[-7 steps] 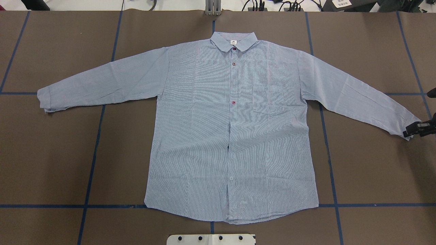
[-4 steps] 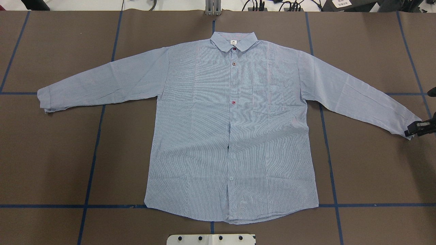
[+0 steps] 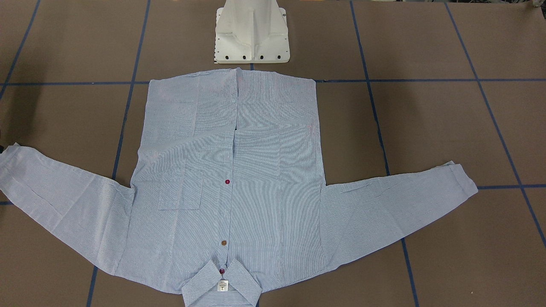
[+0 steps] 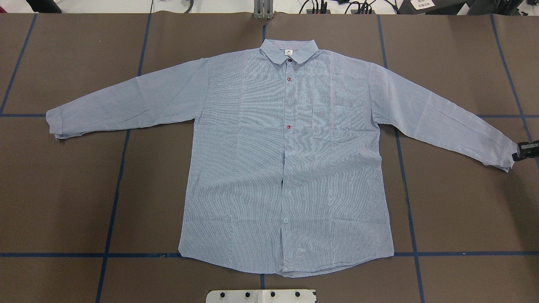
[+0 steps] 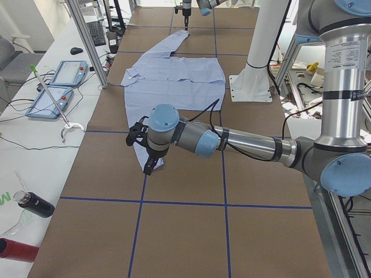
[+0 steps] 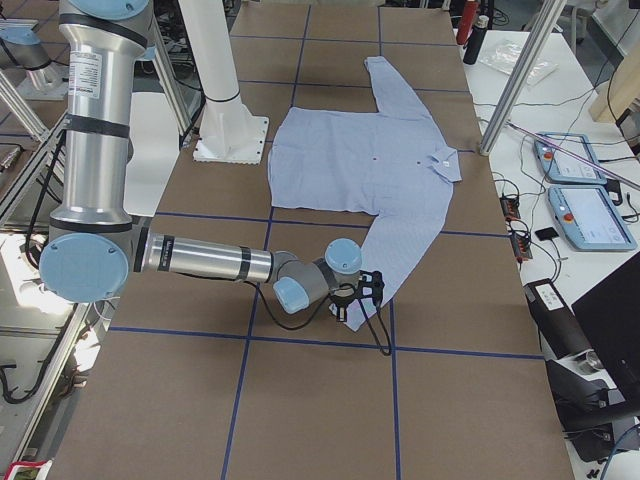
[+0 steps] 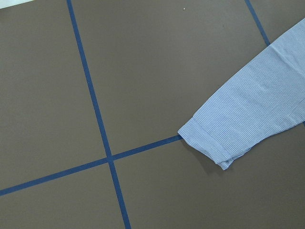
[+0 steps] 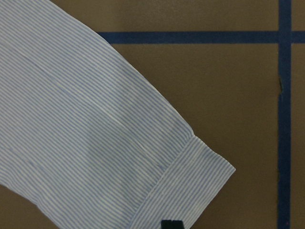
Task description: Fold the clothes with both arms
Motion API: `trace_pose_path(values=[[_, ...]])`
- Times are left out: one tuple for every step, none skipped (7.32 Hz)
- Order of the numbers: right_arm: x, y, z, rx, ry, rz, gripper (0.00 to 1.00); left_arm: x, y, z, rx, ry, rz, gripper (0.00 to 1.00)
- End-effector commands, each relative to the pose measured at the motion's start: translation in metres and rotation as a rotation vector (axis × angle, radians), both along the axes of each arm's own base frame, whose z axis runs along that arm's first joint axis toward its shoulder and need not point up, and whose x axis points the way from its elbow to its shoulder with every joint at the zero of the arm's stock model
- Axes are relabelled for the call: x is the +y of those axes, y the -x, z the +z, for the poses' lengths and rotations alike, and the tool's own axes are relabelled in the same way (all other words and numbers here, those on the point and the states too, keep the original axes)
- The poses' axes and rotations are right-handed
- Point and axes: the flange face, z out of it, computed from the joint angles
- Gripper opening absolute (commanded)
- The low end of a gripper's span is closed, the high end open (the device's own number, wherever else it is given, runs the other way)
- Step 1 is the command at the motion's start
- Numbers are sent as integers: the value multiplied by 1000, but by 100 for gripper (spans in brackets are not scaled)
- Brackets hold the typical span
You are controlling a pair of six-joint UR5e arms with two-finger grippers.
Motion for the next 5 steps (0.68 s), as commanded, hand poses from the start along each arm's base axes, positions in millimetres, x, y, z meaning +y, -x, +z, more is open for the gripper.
trace_pose_path(values=[[4,18,0,19,-11,-32,33,0,0,0,0,1,0,100],[2,30,1,62,-5,-44,80,0,0,-1,0,-1,0,100],[-7,40,-22,79,4,-53,99,0,0,-1,7,-1,1,100],[-8,42,-47,91,21,-60,99,2,-3,-3,52,1,20,100],[-9,28,-51,97,-17,-80,99,5,-3,-2,67,7,24,100]])
